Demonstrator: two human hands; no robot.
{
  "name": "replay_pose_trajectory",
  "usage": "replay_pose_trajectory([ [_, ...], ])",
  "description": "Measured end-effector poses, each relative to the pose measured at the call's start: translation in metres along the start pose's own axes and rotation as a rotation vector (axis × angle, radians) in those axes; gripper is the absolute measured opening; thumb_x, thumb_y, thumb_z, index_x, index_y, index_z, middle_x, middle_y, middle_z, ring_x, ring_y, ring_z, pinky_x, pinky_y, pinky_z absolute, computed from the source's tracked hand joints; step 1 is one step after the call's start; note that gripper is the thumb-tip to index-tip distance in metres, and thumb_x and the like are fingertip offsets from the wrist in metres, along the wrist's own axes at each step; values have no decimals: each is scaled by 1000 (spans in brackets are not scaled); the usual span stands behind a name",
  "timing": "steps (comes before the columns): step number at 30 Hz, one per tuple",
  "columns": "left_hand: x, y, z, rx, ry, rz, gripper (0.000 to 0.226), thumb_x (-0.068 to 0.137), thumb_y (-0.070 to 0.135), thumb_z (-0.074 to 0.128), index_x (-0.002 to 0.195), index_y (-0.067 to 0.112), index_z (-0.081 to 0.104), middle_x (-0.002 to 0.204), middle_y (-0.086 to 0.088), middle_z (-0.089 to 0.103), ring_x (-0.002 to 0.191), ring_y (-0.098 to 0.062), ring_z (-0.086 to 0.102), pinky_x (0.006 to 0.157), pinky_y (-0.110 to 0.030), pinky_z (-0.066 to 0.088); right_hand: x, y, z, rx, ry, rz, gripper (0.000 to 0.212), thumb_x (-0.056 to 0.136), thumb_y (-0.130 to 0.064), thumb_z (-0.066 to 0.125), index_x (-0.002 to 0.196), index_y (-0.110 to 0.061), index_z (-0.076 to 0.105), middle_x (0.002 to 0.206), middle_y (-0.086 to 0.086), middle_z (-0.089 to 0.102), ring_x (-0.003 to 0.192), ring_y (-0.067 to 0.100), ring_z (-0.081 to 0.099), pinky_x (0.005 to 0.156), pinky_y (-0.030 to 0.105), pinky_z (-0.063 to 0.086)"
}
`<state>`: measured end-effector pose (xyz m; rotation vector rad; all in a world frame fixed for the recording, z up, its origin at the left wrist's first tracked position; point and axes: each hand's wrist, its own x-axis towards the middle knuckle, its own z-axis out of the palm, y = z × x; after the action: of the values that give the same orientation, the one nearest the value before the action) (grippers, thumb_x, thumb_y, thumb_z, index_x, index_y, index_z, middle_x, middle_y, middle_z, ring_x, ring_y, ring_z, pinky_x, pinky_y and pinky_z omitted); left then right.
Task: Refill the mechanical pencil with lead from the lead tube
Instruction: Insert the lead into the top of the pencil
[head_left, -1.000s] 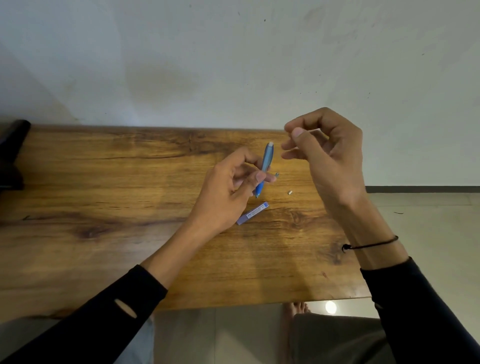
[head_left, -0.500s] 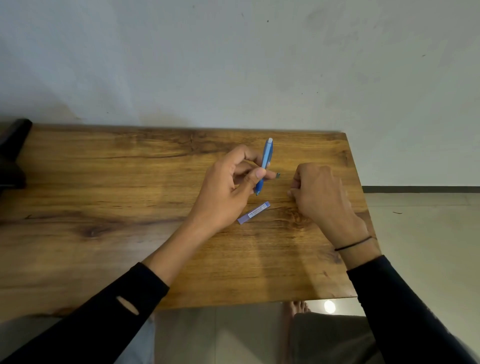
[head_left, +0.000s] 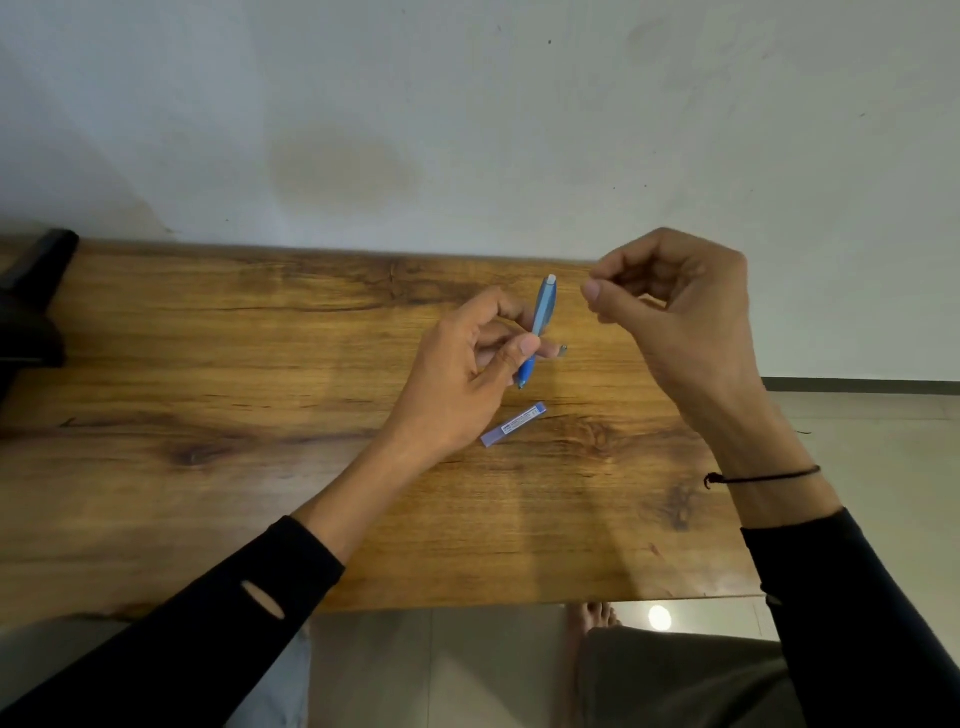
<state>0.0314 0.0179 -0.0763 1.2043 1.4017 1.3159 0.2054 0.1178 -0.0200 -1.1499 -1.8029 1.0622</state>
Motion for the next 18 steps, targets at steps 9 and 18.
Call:
replay_pose_trajectory([
  [9, -1, 1, 2, 18, 2, -17, 5, 109, 16, 64, 114, 14, 64, 108, -1, 86, 109, -6, 81, 89, -30, 68, -4, -13, 7, 227, -38, -137, 15, 89, 7, 78, 90, -7, 73, 85, 7, 73, 76, 21, 70, 70, 27, 58],
  [18, -1, 0, 0, 41, -5, -10, 5, 108, 16, 66, 114, 15, 65, 105, 2, 86, 107, -3, 81, 89, -25, 66, -3, -8, 9, 186, -127, -135, 12, 92, 0, 79, 93, -11, 74, 85, 3, 77, 78, 22, 76, 70, 28, 63],
])
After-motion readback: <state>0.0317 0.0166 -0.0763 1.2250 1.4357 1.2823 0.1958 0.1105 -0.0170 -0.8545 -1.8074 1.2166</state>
